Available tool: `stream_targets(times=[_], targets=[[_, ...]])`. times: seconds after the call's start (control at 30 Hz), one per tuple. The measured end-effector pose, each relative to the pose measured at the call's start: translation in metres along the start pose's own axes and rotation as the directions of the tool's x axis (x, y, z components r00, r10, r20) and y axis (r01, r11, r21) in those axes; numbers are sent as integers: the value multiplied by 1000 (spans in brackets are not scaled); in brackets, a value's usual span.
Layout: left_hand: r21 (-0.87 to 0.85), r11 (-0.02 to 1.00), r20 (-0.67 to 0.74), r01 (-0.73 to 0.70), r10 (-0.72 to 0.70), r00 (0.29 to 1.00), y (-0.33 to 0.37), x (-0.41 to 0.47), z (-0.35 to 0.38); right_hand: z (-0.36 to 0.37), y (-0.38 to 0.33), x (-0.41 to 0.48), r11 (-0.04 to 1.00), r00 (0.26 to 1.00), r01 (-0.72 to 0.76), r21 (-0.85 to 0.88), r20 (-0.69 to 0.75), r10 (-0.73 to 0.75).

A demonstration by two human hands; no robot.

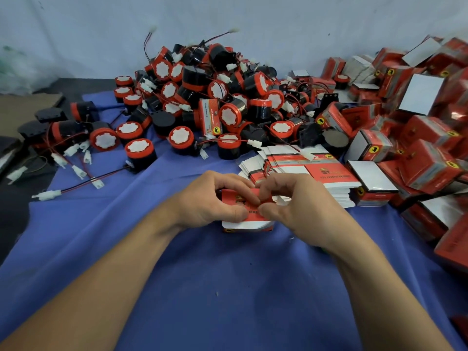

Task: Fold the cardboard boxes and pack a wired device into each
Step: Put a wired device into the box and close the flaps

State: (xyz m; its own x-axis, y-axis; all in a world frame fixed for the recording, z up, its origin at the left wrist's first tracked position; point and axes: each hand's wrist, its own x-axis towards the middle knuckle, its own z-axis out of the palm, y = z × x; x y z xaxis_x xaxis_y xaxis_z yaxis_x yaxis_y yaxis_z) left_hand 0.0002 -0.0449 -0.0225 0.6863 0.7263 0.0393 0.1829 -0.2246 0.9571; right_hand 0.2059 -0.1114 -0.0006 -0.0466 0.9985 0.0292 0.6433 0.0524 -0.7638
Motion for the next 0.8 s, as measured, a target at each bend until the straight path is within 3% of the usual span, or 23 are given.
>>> stream_targets(times=[0.23, 0.33, 0.47, 0.63, 0.8], targets=[[-30, 1000, 21, -6, 7, 1000, -4, -2, 0, -9, 4, -6, 984, 989, 1, 179, 148, -28], [31, 998, 28, -53, 52, 998, -6, -3, -2, -9, 3, -7, 991, 993, 16, 130, 113, -31], [14, 999, -87, -52, 53, 995, -10, -4, -4, -6, 1, -7, 998, 997, 60, 14, 48, -60], [45, 995, -196, -84, 92, 976, -13, -4, 1, -3, 5, -5, 995, 999, 28, 98, 27, -30], [29, 997, -168, -70, 74, 983, -13, -5, -3, 2, 8, -1, 994, 1000, 29, 103, -4, -28]])
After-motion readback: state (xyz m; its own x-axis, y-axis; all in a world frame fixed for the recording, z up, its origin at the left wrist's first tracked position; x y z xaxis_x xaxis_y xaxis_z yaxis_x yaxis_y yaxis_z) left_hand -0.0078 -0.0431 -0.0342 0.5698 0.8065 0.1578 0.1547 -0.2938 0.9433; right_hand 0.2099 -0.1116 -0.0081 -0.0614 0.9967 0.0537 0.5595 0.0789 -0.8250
